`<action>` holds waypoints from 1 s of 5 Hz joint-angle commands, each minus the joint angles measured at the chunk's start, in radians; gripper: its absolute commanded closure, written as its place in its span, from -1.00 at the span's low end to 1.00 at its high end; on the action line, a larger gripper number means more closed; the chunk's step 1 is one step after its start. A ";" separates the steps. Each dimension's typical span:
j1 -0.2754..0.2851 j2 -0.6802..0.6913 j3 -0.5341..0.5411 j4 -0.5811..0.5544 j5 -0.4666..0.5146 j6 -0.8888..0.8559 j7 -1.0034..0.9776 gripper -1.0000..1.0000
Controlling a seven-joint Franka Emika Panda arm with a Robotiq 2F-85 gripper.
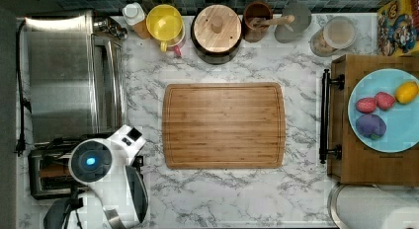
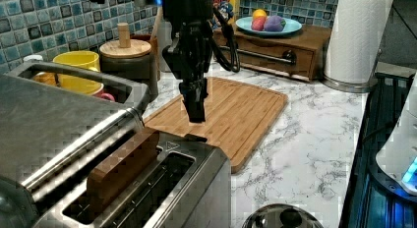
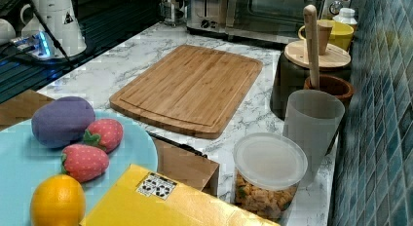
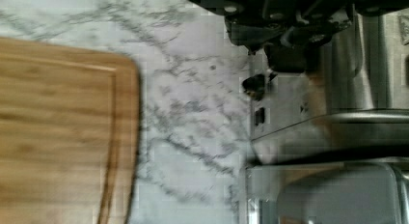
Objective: Turn on the toaster.
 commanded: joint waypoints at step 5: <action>0.033 0.030 0.012 -0.051 0.050 0.152 -0.046 1.00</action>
